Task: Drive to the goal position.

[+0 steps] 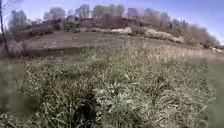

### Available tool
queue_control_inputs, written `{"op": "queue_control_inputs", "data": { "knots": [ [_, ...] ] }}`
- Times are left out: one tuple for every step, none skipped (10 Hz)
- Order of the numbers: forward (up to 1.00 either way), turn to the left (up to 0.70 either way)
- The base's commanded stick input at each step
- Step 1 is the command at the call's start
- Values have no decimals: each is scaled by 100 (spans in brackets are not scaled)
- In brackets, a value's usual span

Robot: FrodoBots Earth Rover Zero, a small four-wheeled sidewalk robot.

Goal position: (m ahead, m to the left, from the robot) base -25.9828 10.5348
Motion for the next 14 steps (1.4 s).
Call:
{"op": "queue_control_inputs", "data": {
  "knots": [
    [-70, 0],
    [-70, 0],
    [-70, 0],
    [-70, 0],
    [-70, 0],
    [-70, 0],
    [-70, 0],
    [-70, 11],
    [-70, 14],
    [-70, 14],
    [-70, 14],
    [-70, 14],
    [-70, 14],
    [-70, 14]
  ]
}}
